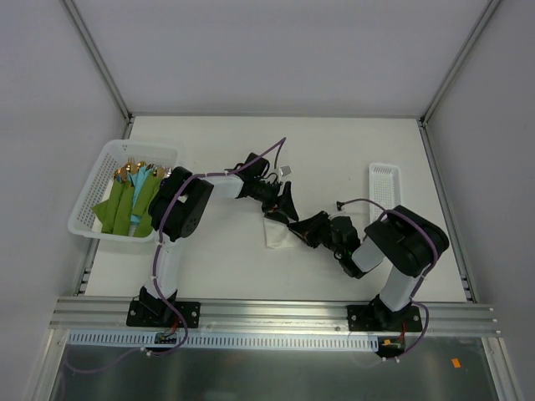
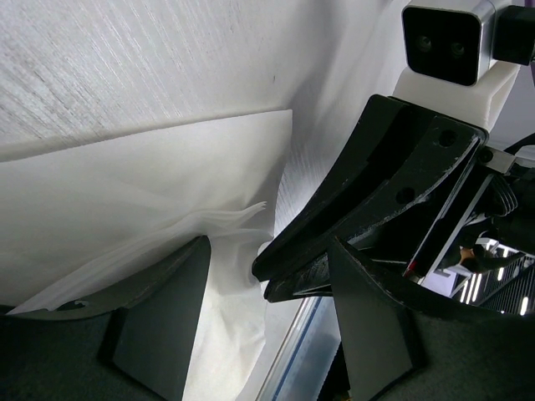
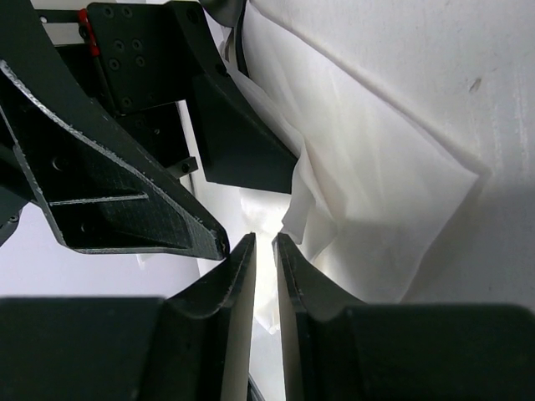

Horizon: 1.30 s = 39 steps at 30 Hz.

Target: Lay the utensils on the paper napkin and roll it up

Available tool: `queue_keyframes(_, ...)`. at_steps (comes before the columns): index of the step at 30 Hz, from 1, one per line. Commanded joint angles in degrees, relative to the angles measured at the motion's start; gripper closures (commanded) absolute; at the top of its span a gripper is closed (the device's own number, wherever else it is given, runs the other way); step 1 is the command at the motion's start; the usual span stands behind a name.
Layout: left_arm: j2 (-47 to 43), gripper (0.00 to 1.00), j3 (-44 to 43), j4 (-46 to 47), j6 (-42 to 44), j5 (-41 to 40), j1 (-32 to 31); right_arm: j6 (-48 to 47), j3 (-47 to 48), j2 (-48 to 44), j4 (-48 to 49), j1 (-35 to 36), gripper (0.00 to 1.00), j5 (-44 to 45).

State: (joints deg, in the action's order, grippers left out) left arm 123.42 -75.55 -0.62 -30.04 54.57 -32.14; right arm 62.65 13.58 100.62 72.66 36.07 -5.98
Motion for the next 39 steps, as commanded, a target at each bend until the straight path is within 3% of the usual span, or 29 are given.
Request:
queue_keyframes(1,1.8,0.40,0.3,-1.8,1.8,-2.4,0.6,1.5,1.0,0.3,7.8,-0.2,0.81,-1.0)
queue_keyframes(6,1.7,0.39,0.2,-1.8,1.7,-2.5,0.7,2.8,-1.3,-4.1,7.1,0.4,0.81,0.0)
queue_keyframes(11,1.7,0.39,0.1,-1.8,1.7,-2.7,0.7,0.5,-0.8,-8.7,-0.1,1.7,0.81,1.1)
queue_keyframes(23,1.6,0.39,0.2,-1.8,1.6,-2.3,0.6,4.7,1.9,8.2,12.3,2.3,0.85,2.9)
queue_keyframes(35,1.0,0.36,0.1,-1.9,1.6,-2.1,0.7,7.1,-1.6,10.4,12.6,2.2,0.85,8.2)
queue_keyframes(39,-4.3,0.33,-2.1,-2.4,1.2,-1.0,0.9,8.4,-2.2,12.3,12.6,2.4,0.85,7.9)
